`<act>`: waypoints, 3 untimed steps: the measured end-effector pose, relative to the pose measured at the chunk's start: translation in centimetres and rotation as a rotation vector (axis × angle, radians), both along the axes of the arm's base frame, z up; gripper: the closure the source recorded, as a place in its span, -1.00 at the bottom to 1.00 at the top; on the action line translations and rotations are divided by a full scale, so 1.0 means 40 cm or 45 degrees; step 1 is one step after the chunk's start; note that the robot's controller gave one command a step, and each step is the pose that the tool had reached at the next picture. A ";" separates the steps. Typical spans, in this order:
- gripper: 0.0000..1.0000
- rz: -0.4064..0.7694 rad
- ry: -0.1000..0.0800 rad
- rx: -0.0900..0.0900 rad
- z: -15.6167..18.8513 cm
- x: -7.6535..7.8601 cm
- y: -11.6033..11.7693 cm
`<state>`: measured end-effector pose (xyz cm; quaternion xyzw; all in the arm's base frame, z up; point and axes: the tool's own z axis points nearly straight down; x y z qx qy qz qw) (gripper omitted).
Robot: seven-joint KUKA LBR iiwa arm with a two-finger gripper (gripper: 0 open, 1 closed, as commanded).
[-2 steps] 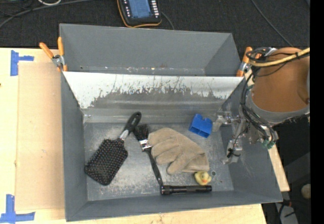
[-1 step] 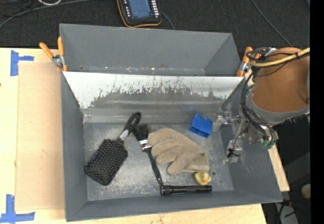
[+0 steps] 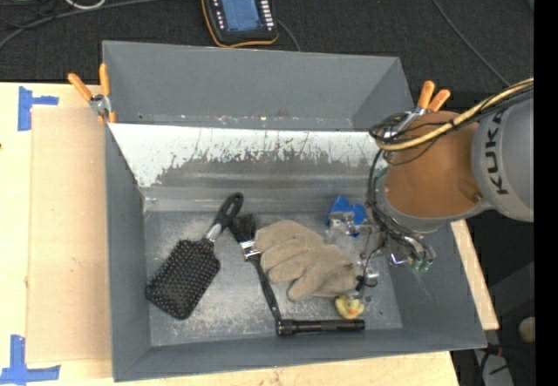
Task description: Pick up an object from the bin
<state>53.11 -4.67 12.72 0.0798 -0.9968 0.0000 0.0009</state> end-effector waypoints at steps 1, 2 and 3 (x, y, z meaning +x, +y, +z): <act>1.00 -0.058 0.001 0.001 -0.082 -0.019 0.113; 1.00 -0.057 0.001 0.001 -0.082 -0.019 0.114; 1.00 -0.066 0.006 0.001 0.150 -0.001 0.145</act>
Offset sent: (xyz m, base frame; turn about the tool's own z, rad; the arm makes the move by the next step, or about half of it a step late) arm 0.0000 0.0000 0.0000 0.0000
